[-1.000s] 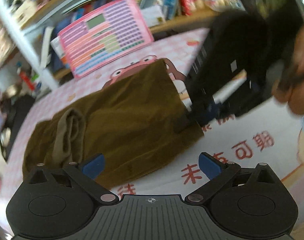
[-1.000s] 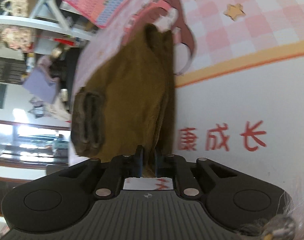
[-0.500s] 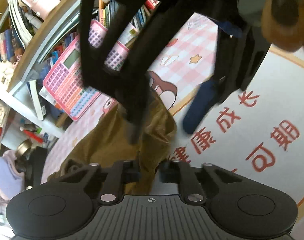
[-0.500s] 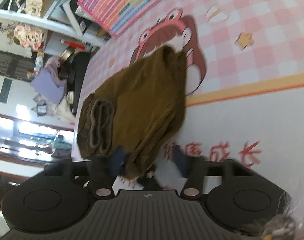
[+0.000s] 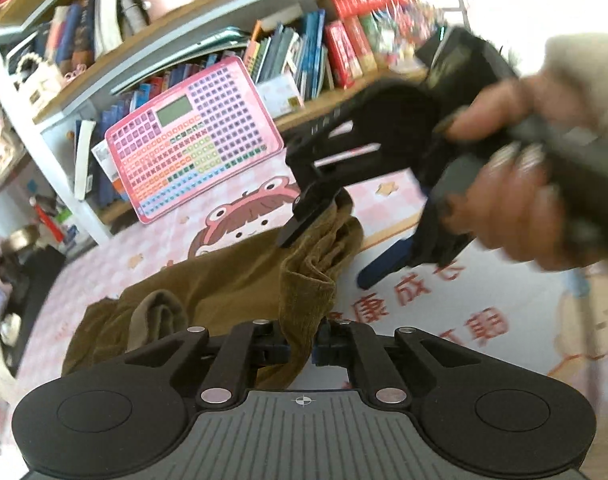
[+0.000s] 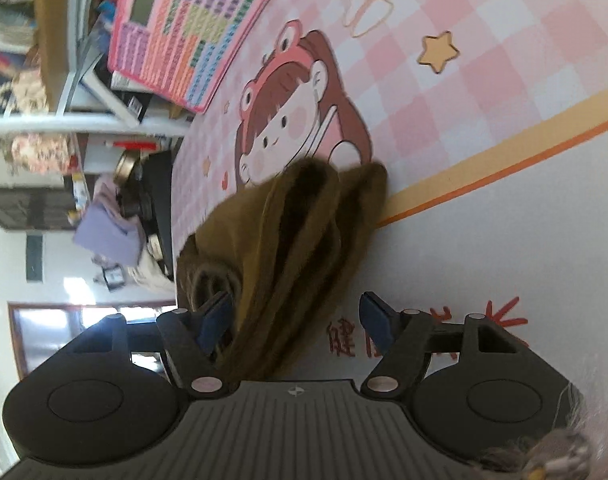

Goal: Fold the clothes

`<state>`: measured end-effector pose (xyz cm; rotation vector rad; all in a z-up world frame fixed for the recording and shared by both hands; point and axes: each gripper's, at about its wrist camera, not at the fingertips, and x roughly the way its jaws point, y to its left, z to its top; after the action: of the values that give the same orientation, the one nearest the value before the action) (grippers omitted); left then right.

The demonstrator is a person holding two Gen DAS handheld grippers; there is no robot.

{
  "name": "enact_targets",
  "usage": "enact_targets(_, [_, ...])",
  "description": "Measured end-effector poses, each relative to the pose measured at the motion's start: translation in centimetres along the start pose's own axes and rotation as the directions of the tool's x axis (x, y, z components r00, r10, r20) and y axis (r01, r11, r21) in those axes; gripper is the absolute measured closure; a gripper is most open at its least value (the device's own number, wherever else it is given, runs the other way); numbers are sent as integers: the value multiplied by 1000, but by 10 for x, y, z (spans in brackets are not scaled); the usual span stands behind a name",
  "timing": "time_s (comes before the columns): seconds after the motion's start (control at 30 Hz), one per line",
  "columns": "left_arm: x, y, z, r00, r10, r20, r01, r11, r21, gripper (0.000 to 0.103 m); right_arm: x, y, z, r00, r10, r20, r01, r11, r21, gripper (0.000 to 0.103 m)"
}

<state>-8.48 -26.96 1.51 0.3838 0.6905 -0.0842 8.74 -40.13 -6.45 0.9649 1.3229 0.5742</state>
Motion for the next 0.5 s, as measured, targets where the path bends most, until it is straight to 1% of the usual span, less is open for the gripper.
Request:
enact_targets(0.1, [-8, 2, -4, 1000, -21, -7, 21, 1000, -13, 96, -5, -9, 6, 999, 1, 39, -3, 999, 52, 41])
enact_targets(0.17, [-9, 3, -7, 999, -32, -15, 32, 999, -24, 96, -13, -15, 9, 998, -15, 64, 10, 997, 77, 62])
enact_targets(0.2, [-9, 4, -8, 999, -40, -20, 39, 999, -31, 96, -18, -19, 10, 997, -23, 74, 16, 996, 88, 65])
enact_targets(0.27, [-8, 4, -10, 998, -57, -26, 56, 998, -38, 95, -26, -26, 12, 996, -18, 90, 8, 994, 108, 81])
enact_targets(0.3, [-8, 4, -11, 997, -68, -27, 67, 997, -40, 95, -29, -28, 13, 995, -14, 95, 4, 994, 113, 84])
enact_targets(0.33, [-7, 3, -11, 997, -77, -26, 76, 996, -40, 95, -32, -28, 12, 995, -15, 97, 4, 994, 111, 89])
enact_targets(0.43, [-9, 5, -12, 995, -98, -10, 98, 994, -53, 95, -37, -20, 11, 994, -15, 110, 6, 997, 82, 91])
enact_targets(0.5, [-13, 13, -12, 994, -108, 13, 108, 990, -92, 95, -40, -10, 11, 993, 10, 118, -18, 997, 71, 91])
